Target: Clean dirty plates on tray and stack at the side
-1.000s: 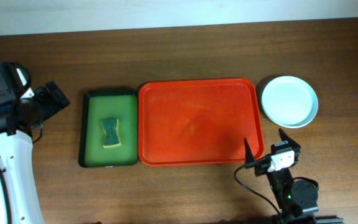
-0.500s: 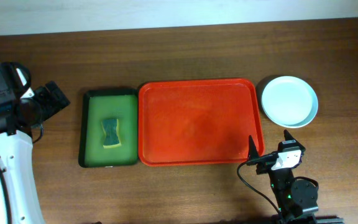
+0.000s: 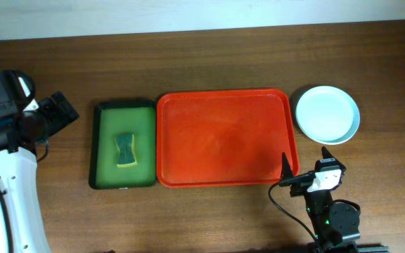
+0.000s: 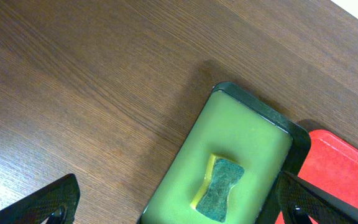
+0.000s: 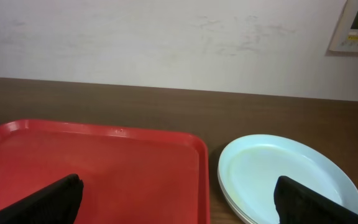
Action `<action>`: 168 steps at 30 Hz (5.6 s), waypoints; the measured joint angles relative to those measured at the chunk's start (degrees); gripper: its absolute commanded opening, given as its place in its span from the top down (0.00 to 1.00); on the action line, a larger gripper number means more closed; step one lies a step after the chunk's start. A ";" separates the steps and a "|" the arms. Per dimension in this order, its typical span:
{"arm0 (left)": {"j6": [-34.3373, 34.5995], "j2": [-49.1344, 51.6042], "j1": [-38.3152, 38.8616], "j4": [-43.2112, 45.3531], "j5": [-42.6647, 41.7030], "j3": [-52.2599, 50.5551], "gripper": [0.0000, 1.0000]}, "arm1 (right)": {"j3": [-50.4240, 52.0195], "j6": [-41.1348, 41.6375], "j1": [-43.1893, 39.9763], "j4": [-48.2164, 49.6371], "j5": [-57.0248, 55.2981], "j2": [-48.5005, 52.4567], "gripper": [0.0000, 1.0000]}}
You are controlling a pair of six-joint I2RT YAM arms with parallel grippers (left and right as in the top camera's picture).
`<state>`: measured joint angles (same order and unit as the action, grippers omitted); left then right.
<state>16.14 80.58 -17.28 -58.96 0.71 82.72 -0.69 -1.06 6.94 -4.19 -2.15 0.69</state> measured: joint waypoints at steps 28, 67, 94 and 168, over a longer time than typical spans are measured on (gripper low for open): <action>0.22 -59.76 15.06 16.72 2.69 -34.77 0.01 | 0.00 0.09 0.00 0.09 -0.46 -0.07 0.02; -6.27 -79.97 16.90 54.88 -5.70 -81.92 0.01 | 0.00 0.42 0.00 0.07 -0.44 -0.07 0.02; -11.23 -79.97 16.90 54.86 -5.70 -81.92 0.01 | 0.00 0.39 0.00 0.09 -0.44 -0.07 0.02; -11.23 -79.97 16.90 54.86 -5.70 -81.92 0.01 | 0.00 0.48 0.00 0.07 -0.44 -0.07 0.02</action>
<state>4.91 0.60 -0.38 -4.10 -4.99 0.80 -0.69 -0.58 6.94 -4.12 -2.59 0.62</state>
